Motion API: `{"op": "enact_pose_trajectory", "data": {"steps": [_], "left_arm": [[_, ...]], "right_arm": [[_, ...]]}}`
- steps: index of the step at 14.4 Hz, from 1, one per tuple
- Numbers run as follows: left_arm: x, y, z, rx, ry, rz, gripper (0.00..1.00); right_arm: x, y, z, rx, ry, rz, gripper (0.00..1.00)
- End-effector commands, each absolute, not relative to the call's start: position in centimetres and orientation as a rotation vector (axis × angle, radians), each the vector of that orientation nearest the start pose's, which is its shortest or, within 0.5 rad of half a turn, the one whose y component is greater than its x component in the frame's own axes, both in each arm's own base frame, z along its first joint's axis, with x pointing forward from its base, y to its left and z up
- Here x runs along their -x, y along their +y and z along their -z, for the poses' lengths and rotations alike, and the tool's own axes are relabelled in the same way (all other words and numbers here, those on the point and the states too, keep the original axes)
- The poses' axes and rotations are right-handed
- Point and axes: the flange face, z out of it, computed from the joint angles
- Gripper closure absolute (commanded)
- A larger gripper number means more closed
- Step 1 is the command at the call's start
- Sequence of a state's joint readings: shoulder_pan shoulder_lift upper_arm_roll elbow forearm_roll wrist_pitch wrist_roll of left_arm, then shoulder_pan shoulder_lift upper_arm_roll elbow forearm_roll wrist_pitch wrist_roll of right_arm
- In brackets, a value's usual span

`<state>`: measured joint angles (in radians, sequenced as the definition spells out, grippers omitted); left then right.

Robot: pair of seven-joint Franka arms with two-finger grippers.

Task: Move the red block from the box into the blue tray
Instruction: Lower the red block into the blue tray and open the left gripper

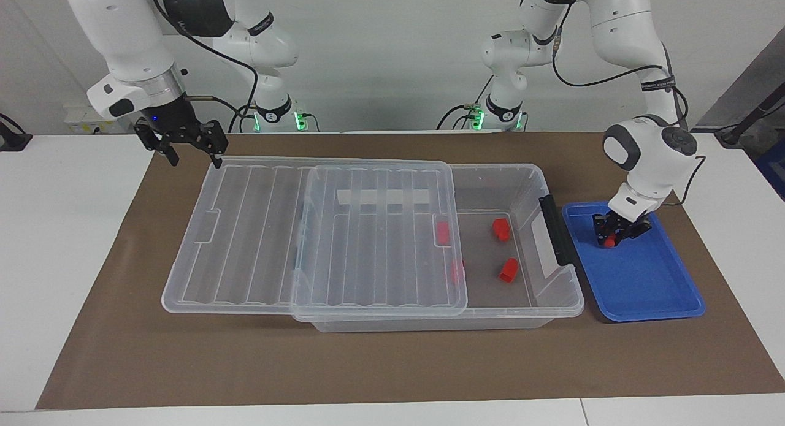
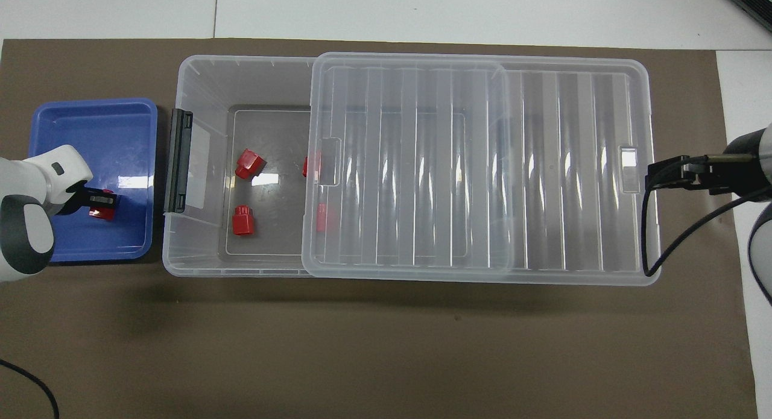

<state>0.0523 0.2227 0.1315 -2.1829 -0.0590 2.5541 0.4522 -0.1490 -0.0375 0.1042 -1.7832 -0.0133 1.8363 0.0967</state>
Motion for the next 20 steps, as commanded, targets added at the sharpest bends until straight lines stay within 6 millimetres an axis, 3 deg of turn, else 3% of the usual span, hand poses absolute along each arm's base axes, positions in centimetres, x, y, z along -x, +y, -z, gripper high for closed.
{"op": "enact_pose_trajectory", "data": {"steps": [1,2,4,6,8,11,12,13,15,16,20], "left_arm": [[-55.3,10.1,-29.9,3.075,0.369,0.242,0.38],[-55.5,10.0,-30.0,3.074,0.372,0.244,0.23],[-56.0,10.1,-30.8,3.08,0.372,0.23,0.19],[-57.5,10.1,-33.6,3.102,0.383,0.173,0.09],[-59.3,10.0,-38.1,3.127,0.387,0.12,0.09],[-60.7,9.1,-47.8,3.181,0.31,-0.041,0.09],[-60.7,8.2,-50.7,3.193,0.22,-0.078,0.09],[-60.7,6.1,-53.3,3.19,0.15,-0.095,0.09],[-59.6,4.3,-57.3,3.191,0.081,-0.077,0.0],[-58.6,4.4,-58.7,3.194,0.079,-0.046,0.0],[-57.4,4.4,-58.0,3.201,0.083,-0.045,0.0]], "right_arm": [[-57.4,-5.2,-53.8,3.134,0.281,0.186,1.0],[-58.2,-6.0,-52.8,3.13,0.295,0.208,1.0],[-59.4,-7.6,-50.7,3.123,0.326,0.22,1.0],[-60.1,-7.9,-49.1,3.121,0.321,0.208,1.0],[-60.6,-8.3,-47.7,3.121,0.305,0.199,1.0],[-60.7,-7.5,-47.0,3.122,0.283,0.18,1.0],[-60.6,-7.1,-46.7,3.123,0.273,0.17,1.0],[-60.6,-6.6,-46.6,3.122,0.26,0.163,1.0],[-60.6,-5.7,-46.6,3.121,0.229,0.148,1.0],[-60.6,-5.2,-46.7,3.122,0.192,0.141,1.0],[-59.9,-1.2,-47.3,3.123,0.034,0.078,1.0]]}}
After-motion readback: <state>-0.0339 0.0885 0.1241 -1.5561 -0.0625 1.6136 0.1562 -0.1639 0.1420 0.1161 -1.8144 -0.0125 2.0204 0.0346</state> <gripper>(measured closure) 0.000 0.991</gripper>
